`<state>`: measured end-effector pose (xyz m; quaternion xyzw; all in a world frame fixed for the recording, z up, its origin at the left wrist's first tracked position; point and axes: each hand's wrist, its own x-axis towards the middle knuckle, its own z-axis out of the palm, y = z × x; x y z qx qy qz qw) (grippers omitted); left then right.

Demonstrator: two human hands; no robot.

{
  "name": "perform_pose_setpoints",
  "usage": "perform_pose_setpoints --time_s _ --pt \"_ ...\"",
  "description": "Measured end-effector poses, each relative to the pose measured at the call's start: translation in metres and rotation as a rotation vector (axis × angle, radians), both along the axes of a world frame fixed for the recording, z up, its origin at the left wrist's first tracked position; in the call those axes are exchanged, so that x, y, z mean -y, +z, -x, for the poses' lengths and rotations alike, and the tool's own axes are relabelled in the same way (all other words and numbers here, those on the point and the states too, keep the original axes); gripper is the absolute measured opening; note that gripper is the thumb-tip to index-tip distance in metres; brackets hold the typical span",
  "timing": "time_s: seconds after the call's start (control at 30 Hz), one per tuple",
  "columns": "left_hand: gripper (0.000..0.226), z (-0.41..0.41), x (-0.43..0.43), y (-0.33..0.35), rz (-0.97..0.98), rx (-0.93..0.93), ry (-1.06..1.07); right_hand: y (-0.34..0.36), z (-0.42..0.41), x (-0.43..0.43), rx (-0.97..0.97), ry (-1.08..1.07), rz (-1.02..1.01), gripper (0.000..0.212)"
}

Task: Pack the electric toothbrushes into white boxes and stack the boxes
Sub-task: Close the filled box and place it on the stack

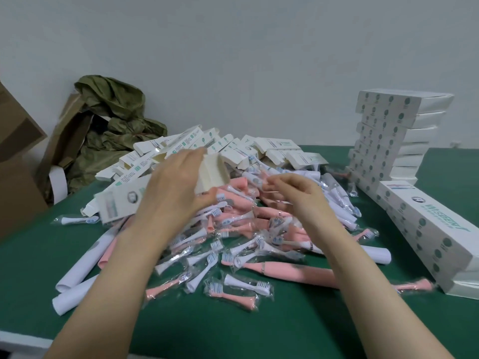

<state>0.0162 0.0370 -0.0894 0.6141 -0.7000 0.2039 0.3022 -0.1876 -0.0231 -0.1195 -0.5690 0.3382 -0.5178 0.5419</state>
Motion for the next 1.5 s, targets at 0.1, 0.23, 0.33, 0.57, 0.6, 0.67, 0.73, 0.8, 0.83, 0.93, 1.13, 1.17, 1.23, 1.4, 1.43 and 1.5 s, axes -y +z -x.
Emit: perform_pose_setpoints --time_s 0.1,0.23,0.33,0.57,0.6,0.67,0.73,0.8,0.83,0.93,1.13,1.17,1.23,1.4,1.43,1.5 --pt "0.07 -0.009 0.006 -0.014 -0.031 0.144 0.103 -0.003 0.0 0.007 -0.624 -0.175 0.206 0.014" --pt "0.067 -0.001 0.01 -0.042 -0.054 0.138 0.13 -0.015 -0.024 0.007 -1.203 -0.103 0.344 0.013" --pt "0.067 -0.004 0.014 -0.052 0.039 0.062 0.195 -0.022 -0.034 0.012 -1.372 -0.169 0.409 0.02" --pt "0.067 -0.009 0.025 -0.06 0.098 0.06 0.196 -0.023 -0.015 0.016 -1.304 -0.106 0.396 0.025" --pt "0.066 -0.01 0.026 -0.059 0.101 0.053 0.206 -0.02 -0.012 0.018 -1.193 -0.12 0.368 0.024" --pt "0.066 -0.011 0.029 -0.058 0.094 0.045 0.221 -0.013 -0.009 0.021 -0.853 -0.159 0.279 0.015" --pt "0.067 -0.009 0.032 -0.058 0.08 0.04 0.22 -0.007 -0.007 0.02 -0.537 -0.263 0.261 0.008" --pt "0.067 -0.007 0.034 -0.058 0.074 0.021 0.203 -0.004 -0.003 0.021 -0.313 -0.401 0.271 0.009" --pt "0.066 -0.006 0.035 -0.058 0.081 0.003 0.192 -0.002 -0.002 0.02 -0.204 -0.458 0.262 0.012" --pt "0.068 -0.003 0.035 -0.062 0.106 -0.041 0.167 0.006 0.004 0.019 0.116 -0.594 0.251 0.026" --pt "0.067 0.005 0.045 -0.051 0.099 -0.082 0.119 0.02 0.006 0.01 0.591 -0.602 0.228 0.026" --pt "0.066 0.006 0.046 -0.047 0.11 -0.096 0.105 0.02 0.002 0.008 0.573 -0.585 0.238 0.025" --pt "0.067 0.009 0.047 -0.043 0.126 -0.121 0.079 0.019 -0.005 0.003 0.536 -0.575 0.273 0.026" --pt "0.069 0.031 0.05 -0.037 0.163 -0.146 0.003 0.016 -0.015 -0.004 0.428 -0.589 0.381 0.028" --pt "0.07 0.036 0.051 -0.038 0.169 -0.148 -0.01 0.013 -0.018 -0.005 0.383 -0.592 0.401 0.028" --pt "0.081 0.042 0.051 -0.04 0.167 -0.154 -0.017 0.008 -0.025 -0.008 0.339 -0.587 0.418 0.025"
